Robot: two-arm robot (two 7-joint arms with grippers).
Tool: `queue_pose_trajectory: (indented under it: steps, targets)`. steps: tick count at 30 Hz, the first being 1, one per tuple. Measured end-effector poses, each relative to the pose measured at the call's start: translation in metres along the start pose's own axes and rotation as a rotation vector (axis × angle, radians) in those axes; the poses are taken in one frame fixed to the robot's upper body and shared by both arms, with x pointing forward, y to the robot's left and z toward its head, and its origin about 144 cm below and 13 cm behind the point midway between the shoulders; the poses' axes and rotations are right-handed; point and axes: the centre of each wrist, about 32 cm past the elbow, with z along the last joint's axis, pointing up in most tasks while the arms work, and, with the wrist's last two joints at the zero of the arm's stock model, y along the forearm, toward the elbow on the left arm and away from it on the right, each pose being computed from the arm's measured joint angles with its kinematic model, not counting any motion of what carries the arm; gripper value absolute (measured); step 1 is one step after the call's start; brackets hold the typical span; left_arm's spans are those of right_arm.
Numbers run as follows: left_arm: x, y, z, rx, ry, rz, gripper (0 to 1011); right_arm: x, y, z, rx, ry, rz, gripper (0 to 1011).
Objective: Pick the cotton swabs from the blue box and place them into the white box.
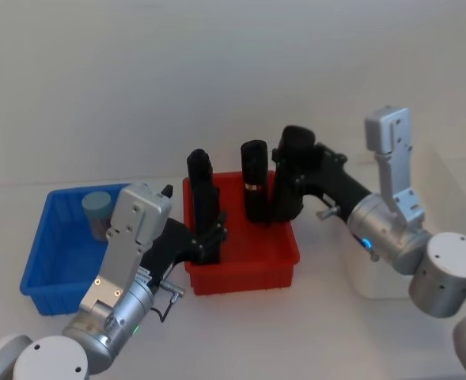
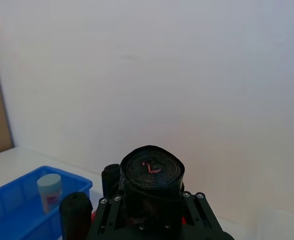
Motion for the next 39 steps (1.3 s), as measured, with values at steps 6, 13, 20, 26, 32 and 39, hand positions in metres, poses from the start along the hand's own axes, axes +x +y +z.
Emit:
queue_pose_trajectory:
  steps: [6,13,20,26,32,39]
  targets:
    - [0.0,0.0,0.0,0.0,0.0,0.0,1004,0.003,-0.015,0.013,0.029,-0.016,-0.06,490]
    - [0.0,0.0,0.0,0.0,0.0,0.0,1004,0.009,-0.035,0.026,0.039,-0.035,-0.152,490]
    - [0.0,0.0,0.0,0.0,0.0,0.0,1004,0.016,-0.056,0.032,0.018,-0.04,-0.24,492]
    - [0.0,0.0,0.0,0.0,0.0,0.0,1004,0.021,-0.068,0.032,-0.008,-0.038,-0.288,490]
    - [0.0,0.0,0.0,0.0,0.0,0.0,1004,0.024,-0.075,0.031,-0.031,-0.033,-0.308,492]
    - [0.0,0.0,0.0,0.0,0.0,0.0,1004,0.026,-0.08,0.029,-0.054,-0.025,-0.312,684]
